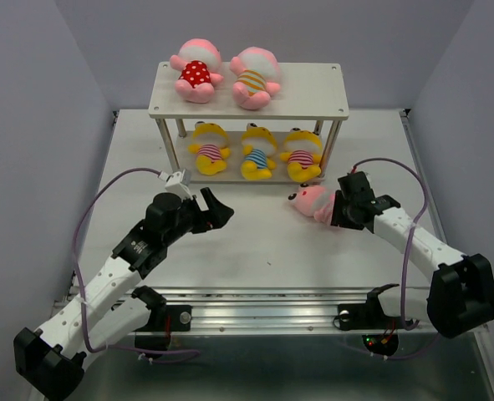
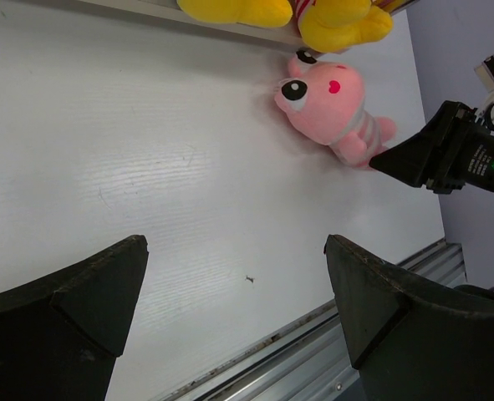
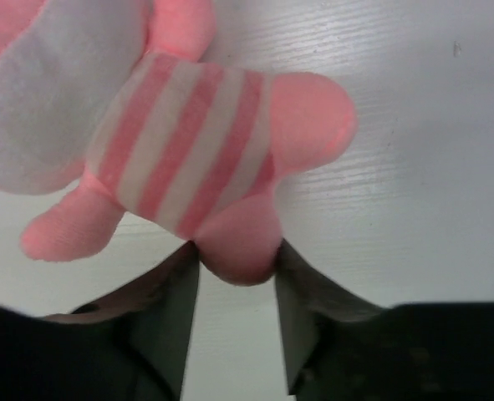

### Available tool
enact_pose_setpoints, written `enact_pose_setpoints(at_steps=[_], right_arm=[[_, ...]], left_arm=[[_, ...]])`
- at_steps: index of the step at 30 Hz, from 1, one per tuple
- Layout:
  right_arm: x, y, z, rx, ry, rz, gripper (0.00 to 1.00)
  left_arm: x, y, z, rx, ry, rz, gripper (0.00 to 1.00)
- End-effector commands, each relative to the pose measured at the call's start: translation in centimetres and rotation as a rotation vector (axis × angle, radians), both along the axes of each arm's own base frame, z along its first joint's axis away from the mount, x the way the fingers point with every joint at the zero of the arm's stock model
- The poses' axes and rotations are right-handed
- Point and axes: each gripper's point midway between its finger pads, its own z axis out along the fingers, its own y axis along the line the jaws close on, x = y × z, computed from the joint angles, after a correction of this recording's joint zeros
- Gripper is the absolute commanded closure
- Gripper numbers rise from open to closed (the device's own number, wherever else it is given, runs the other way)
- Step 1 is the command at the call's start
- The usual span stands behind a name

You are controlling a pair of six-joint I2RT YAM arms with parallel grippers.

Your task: Place and organize the stuffed toys onto the shelf

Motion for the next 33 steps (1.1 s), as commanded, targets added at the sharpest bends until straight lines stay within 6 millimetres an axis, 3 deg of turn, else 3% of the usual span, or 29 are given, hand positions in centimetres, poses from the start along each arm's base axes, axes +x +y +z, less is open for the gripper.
enact_pose_setpoints(at_steps=[1,4,6,7,10,12,16,19,23,24,26,27,31,33], right_arm=[[2.4,1.3,2.7,0.058,-0.103,0.048,0.63],[2.1,1.2,3.6,0.059,-0.110,0.044,0.80],[1.8,1.2,4.1,0.064,-0.108,0.042,0.86],[1.4,1.0,4.9,0.073,-0.116,0.021,0.97],[0.7,1.8,6.9,0.142,-0.159,0.039,0.99],[0.1,1.3,8.0,0.140,-0.166,0.016,0.99],[-0.7,1.0,12.0,0.154,-0.246,0.031,0.99],[-0.9,1.8,17.7,0.208,-0.369,0.108,0.99],[-2.2,3.0,22.8,0.251,-0.462,0.237,0.99],[-2.4,3.2,25.4,0.267,-0.518,0.262,0.99],[-3.3,4.3,27.6,0.308,-0.549,0.350,0.99],[-4.0,5.0,30.0,0.344,-0.599,0.400,0.99],[-4.6,5.9,34.8,0.385,-0.698,0.473,0.99],[-4.3,6.0,36.2,0.396,-0.730,0.461,0.99]], left_arm=[[0.8,0.0,2.8,-0.011,-0.085,0.012,0.01],[0.8,0.1,2.7,-0.011,-0.088,0.015,0.01],[0.9,0.1,2.8,-0.011,-0.094,0.017,0.01],[1.0,0.1,2.8,-0.010,-0.100,0.017,0.01],[1.2,0.0,2.9,-0.015,-0.115,0.014,0.01],[1.2,-0.2,3.0,-0.017,-0.129,0.004,0.01],[1.5,-0.2,3.4,-0.007,-0.156,-0.001,0.01],[1.5,-0.3,3.7,-0.013,-0.165,-0.005,0.01],[1.4,-0.3,3.3,-0.013,-0.162,-0.003,0.01],[1.4,-0.3,3.2,-0.012,-0.161,-0.006,0.01],[1.4,-0.2,3.3,-0.016,-0.164,-0.004,0.01],[1.3,-0.2,3.4,-0.017,-0.166,-0.004,0.01],[1.2,0.0,3.7,-0.023,-0.181,0.001,0.01],[1.2,0.0,3.8,-0.027,-0.182,0.003,0.01]])
